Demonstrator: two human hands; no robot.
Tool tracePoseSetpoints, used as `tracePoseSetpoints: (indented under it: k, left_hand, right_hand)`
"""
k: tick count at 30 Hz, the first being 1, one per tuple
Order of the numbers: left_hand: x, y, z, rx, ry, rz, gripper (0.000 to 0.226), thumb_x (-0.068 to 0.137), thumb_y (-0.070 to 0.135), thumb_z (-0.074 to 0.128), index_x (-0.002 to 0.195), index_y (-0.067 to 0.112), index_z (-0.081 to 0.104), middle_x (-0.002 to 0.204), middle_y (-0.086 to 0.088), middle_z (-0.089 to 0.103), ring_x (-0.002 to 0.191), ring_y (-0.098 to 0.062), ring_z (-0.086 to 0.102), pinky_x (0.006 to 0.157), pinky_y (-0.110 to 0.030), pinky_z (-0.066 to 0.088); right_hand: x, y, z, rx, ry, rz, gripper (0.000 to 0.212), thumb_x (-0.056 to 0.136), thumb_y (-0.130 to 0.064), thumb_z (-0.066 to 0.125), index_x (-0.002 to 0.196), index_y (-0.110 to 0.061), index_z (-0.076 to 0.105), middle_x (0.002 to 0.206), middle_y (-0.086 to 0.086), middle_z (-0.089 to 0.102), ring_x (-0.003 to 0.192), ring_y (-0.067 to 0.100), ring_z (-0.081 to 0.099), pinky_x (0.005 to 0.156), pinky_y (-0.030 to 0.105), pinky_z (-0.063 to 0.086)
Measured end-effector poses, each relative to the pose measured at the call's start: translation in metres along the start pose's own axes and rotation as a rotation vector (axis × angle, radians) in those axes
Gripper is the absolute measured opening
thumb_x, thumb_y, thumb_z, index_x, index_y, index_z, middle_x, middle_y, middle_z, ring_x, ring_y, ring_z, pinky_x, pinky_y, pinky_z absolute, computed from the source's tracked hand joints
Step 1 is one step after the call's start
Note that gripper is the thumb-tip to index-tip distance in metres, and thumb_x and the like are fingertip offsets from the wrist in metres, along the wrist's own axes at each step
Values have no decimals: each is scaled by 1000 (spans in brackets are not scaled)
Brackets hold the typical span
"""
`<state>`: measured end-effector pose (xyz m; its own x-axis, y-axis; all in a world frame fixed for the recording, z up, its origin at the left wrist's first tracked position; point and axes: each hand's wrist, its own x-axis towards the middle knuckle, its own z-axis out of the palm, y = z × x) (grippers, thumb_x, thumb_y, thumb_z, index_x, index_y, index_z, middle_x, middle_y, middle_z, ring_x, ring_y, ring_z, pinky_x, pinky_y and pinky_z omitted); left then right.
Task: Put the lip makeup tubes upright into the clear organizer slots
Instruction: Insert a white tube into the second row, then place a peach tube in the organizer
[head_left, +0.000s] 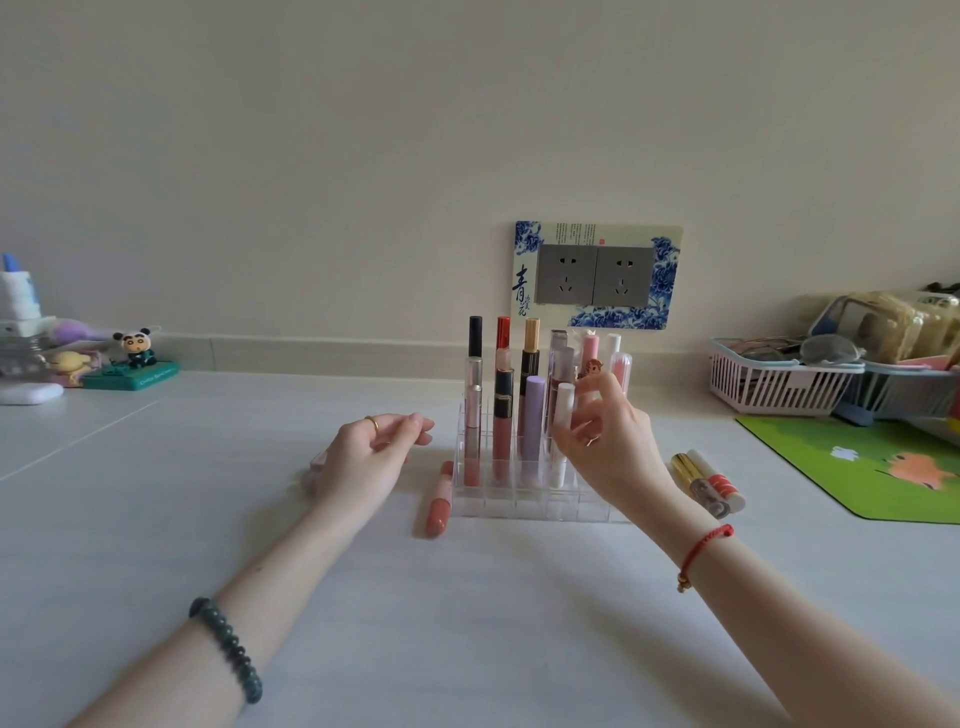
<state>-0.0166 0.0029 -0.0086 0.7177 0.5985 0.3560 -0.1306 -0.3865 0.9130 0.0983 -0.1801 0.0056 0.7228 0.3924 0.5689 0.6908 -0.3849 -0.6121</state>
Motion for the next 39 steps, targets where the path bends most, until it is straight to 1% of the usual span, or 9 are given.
tracePoseSetpoints:
  k: [3,6,12,17,22,26,30,33,39]
  left_hand:
    - [1,-3,-2,121,-18,31,18,87,30,57,73,31,68,74,10,71,48,4,50,49,-25,33]
    - [3,-7,-4,314,-16,59,16,76,48,55,70,37,66,74,3,72,60,-12,54,64,-34,46]
    - [-1,-1,-9,615,-100,100,11,70,52,52,69,42,57,67,24,60,81,-17,62,86,-38,49]
    - [-9,9,-5,816,-192,128,18,78,49,53,87,35,56,67,19,62,85,-12,59,80,-28,47]
    - [-18,10,6,1037,-208,189,20,81,48,45,92,34,56,86,15,61,105,-16,56,77,-28,29]
    - [-21,12,11,1190,-144,196,31,84,45,40,97,26,61,97,2,67,102,-24,55,72,-30,29]
    - [-18,11,9,1167,-134,108,39,85,45,40,80,17,67,83,-4,69,81,-25,52,76,-28,40]
    - [-14,8,3,1049,-127,47,44,84,50,45,72,13,67,70,-3,65,83,-26,60,84,-30,44]
    - [2,18,-27,610,11,-51,30,84,26,54,63,7,65,53,0,59,55,-20,50,48,-24,36]
  right_hand:
    - [-1,1,0,-6,-14,14,33,82,-12,61,106,-15,39,86,7,64,66,8,54,52,8,39]
    - [-1,1,0,-15,-33,22,35,82,-12,62,107,-15,38,87,7,63,65,5,52,52,8,39]
    - [-4,-3,-7,6,-24,26,41,80,-16,64,111,-15,37,88,5,62,64,1,52,52,8,38]
    - [-8,-8,-19,16,124,-18,34,83,-19,61,108,-15,39,69,-9,54,59,5,53,49,9,38]
    - [-13,-5,-29,33,172,-12,25,86,-18,55,107,-16,41,65,-6,58,58,8,55,50,9,37]
    - [-17,-2,-31,44,138,-5,25,87,-16,54,108,-15,42,69,-1,60,62,12,58,54,13,43]
    - [-19,-2,-30,43,105,-11,24,87,-14,54,107,-15,41,67,-3,57,61,8,55,54,12,40]
    - [-19,-2,-31,54,118,-20,21,87,-14,54,105,-16,42,67,-4,57,62,9,56,54,12,40]
    - [-18,-3,-33,69,157,-49,17,87,-13,54,101,-18,44,65,-6,58,57,4,57,51,8,44]
